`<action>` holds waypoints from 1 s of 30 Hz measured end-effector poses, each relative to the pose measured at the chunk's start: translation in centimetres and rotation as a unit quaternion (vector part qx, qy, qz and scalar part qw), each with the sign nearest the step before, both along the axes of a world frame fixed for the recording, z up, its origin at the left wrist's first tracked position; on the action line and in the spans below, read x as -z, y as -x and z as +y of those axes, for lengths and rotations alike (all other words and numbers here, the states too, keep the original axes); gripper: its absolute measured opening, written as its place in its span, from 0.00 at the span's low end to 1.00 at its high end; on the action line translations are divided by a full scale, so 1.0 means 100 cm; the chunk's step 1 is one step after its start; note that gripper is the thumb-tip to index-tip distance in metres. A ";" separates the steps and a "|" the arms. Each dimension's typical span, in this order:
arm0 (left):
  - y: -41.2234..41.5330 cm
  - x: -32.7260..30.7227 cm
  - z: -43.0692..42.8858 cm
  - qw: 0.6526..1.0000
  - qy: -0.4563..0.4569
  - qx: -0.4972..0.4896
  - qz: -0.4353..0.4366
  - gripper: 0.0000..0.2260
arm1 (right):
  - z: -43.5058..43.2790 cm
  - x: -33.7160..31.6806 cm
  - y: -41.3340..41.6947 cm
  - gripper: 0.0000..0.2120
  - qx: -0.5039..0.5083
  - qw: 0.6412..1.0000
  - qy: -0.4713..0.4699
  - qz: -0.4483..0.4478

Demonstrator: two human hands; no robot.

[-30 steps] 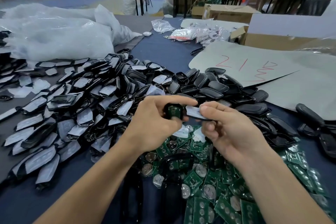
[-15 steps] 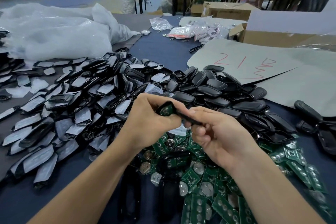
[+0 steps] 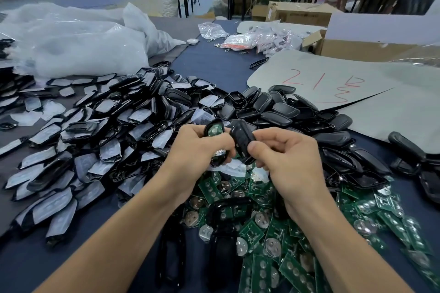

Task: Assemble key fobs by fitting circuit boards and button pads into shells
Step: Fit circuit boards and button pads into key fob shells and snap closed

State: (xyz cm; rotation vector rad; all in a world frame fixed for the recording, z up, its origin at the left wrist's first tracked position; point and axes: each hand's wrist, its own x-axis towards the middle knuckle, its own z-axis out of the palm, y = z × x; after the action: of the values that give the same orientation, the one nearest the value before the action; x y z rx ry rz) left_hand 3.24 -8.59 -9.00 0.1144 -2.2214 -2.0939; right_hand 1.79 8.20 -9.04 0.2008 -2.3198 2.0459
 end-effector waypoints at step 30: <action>-0.003 0.000 0.003 0.998 -0.049 -0.037 0.006 0.22 | -0.006 0.001 -0.009 0.21 -0.042 0.996 0.069 -0.047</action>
State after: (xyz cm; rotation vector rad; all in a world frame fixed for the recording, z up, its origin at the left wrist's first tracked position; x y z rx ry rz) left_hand 3.51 -8.28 -9.01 0.1868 -2.0738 -2.1584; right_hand 2.67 7.59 -9.16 0.2042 -2.2474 2.2932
